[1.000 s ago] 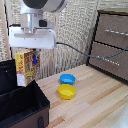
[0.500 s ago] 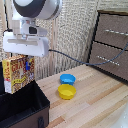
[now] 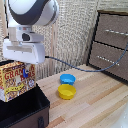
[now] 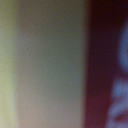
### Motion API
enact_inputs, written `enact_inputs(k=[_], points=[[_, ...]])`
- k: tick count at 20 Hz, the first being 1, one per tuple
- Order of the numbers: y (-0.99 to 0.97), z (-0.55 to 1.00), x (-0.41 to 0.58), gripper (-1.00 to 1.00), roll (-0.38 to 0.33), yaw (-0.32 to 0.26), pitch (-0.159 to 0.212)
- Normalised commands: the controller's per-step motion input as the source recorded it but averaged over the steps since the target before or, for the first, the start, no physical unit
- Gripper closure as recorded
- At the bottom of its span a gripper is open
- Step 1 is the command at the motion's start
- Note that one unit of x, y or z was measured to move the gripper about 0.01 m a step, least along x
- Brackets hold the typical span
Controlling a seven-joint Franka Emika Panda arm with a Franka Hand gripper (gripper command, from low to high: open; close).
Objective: Position your gripper near the granola bar, please. Lightly grip the granola bar with your gripping tool. Relocate your gripper along with the granola bar toward the leading division of the caddy with caution. Gently release the granola bar into the leading division of the caddy.
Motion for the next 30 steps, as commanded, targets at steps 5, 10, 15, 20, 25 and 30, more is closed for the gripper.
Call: enact_inputs(k=[5, 10, 15, 20, 25, 30], points=[[0.37, 0.00, -0.038, 1.00, -0.035, -0.288, -0.002], [0.50, -0.05, 0.000, 1.00, -0.005, -0.237, -0.148], [0.47, -0.17, -0.178, 1.00, -0.037, -0.109, -0.160], [0.03, -0.37, -0.281, 1.00, -0.066, 0.034, -0.066], [0.00, -0.20, -0.013, 1.00, -0.062, 0.072, -0.143], [0.00, -0.04, 0.247, -1.00, -0.010, 0.040, -0.085]])
